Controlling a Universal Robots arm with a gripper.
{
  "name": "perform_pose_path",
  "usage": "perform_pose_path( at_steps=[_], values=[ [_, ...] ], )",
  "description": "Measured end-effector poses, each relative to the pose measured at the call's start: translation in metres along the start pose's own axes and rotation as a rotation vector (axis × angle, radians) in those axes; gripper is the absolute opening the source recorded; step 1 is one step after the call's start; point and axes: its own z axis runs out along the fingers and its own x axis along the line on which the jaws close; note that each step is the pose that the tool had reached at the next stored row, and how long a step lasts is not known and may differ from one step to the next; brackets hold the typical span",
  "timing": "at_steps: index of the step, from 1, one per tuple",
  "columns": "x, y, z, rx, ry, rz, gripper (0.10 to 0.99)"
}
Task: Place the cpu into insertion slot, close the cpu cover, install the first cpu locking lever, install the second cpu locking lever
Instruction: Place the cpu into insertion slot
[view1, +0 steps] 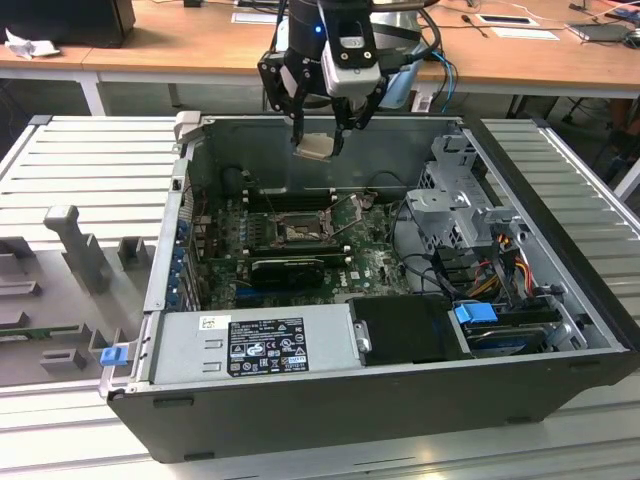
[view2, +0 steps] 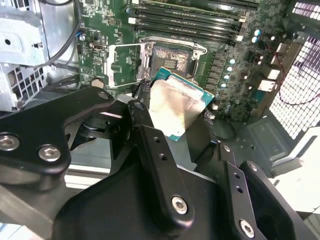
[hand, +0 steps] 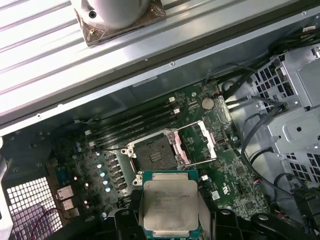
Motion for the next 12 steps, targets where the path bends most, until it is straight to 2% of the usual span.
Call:
perform_pose_path(
  at_steps=[12],
  values=[
    [0.0000, -0.0004, 0.0036, -0.001, -0.0033, 0.036, 0.529]
  ],
)
